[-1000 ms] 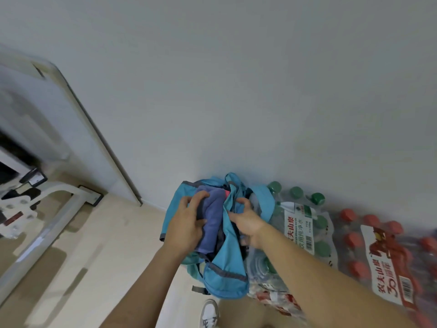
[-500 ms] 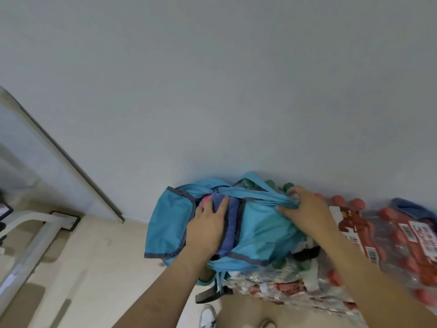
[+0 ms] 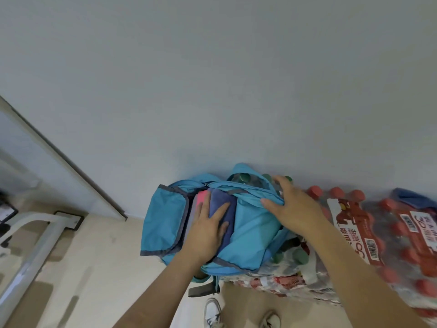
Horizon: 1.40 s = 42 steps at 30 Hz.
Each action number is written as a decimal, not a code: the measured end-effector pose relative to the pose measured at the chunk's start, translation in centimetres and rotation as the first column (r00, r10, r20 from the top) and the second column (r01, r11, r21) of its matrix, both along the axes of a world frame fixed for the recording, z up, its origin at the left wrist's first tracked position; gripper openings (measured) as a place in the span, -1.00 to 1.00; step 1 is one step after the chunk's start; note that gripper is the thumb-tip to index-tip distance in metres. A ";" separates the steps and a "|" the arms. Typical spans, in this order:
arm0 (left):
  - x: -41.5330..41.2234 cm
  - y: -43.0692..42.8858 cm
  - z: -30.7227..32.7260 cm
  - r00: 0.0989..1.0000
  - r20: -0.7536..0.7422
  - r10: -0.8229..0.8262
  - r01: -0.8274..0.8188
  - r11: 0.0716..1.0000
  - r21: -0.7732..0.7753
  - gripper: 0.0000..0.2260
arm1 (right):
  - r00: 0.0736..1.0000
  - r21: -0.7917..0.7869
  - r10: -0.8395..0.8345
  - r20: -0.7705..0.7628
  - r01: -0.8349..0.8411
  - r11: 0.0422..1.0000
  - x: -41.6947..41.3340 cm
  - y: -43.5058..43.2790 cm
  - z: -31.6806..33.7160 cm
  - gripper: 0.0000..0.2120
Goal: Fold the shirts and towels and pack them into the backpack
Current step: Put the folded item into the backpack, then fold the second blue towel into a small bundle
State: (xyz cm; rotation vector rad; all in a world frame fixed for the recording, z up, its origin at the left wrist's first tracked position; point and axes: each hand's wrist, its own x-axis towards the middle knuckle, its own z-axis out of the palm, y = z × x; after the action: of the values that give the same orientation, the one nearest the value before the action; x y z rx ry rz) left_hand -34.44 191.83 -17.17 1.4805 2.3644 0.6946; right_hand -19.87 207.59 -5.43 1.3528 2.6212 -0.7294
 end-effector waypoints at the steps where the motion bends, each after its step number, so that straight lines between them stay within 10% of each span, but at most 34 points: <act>1: 0.2 0.5 -0.7 1.000 -0.004 -0.004 0.004 0.998 -0.057 -0.53 | 0.999 -0.058 -0.034 -0.019 0.033 0.998 0.5 0.0 0.1 -0.43; 6: -1.5 2.0 1.1 0.988 0.145 -0.060 0.086 0.979 -0.183 -0.48 | 0.963 -0.155 -0.177 -0.202 0.147 0.977 2.0 -0.3 -0.3 -0.65; 13: -2.0 -1.2 8.1 0.858 0.459 0.231 -0.331 0.932 0.149 -0.83 | 0.943 0.058 -0.014 -0.333 0.035 0.998 3.0 -2.1 0.7 -0.65; 18: 0.8 0.0 13.5 0.813 0.563 0.148 -0.322 0.920 0.223 -0.77 | 0.900 -0.021 -0.048 -0.434 0.044 0.999 5.6 -2.2 1.4 -0.69; 25: 9.1 7.1 20.7 0.936 0.210 -0.283 0.194 0.911 0.363 -0.78 | 0.810 -0.089 -0.189 -0.555 0.167 0.982 14.1 0.2 4.4 -0.86; 32: 21.3 15.5 20.8 0.793 -0.119 -0.597 0.609 0.770 0.189 -0.65 | 0.763 -0.026 -0.284 -0.581 0.331 0.943 27.8 3.7 5.5 -0.90; 42: 37.3 30.1 11.7 0.739 -0.245 -0.627 0.607 0.778 -0.161 -0.63 | 0.737 -0.084 -0.484 -0.471 0.509 0.857 47.1 12.5 -0.4 -0.68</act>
State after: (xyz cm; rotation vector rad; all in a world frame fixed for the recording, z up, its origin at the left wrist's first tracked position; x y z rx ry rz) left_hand 2.89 221.97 -5.44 2.2862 1.8234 0.2267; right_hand 27.26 220.08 -5.79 2.1881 2.6224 -1.2117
